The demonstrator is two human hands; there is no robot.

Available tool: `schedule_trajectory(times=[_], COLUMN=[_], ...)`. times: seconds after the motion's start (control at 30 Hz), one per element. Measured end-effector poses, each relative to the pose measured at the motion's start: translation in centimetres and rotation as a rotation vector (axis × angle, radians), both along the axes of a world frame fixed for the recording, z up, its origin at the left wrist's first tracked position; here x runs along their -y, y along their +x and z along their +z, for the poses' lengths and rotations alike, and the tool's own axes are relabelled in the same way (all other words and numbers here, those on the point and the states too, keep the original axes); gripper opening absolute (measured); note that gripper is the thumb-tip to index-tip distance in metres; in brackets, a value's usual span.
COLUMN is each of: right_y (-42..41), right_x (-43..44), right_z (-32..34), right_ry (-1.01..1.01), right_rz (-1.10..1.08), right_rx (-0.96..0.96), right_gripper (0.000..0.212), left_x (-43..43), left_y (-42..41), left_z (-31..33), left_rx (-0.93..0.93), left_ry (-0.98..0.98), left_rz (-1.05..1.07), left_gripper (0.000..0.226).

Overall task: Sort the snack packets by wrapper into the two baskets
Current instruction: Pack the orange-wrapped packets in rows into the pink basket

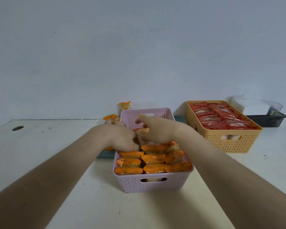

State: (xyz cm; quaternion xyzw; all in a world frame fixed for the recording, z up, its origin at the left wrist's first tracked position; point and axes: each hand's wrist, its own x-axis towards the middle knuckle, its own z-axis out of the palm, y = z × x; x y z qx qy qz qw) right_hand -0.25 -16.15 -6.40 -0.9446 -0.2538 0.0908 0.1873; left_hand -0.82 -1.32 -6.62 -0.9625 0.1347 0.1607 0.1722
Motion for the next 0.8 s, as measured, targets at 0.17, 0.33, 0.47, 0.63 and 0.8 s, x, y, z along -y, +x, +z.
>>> schedule_trajectory(times=[0.17,0.33,0.47,0.63,0.8], right_y=[1.7,2.2,2.2,1.7,1.9], right_x=[-1.6,-1.4,-0.7,0.1,0.3], right_z=[-1.4,-1.5,-1.7,-1.1,-0.3], right_ry=[-0.134,-0.263,-0.150,-0.139,-0.142], right_rz=[0.064,-0.015,-0.081,-0.097,-0.164], right_rx=[-0.052,0.086,0.194,0.067,0.048], right_gripper=[0.065,0.044,0.022,0.034,0.039], left_x=[0.8,0.2,-0.2,-1.2,-1.5], left_y=[0.9,1.4,1.1,0.7,-1.3], left_z=[0.3,-0.9,-0.9,-0.6,1.1], left_rx=[-0.073,0.182,0.328,0.356,0.051], left_ry=[0.040,-0.083,-0.185,-0.364,-0.689], left_rz=[0.043,-0.018,-0.039,-0.099,-0.061], left_gripper=[0.054,0.017,0.014,0.032,0.020])
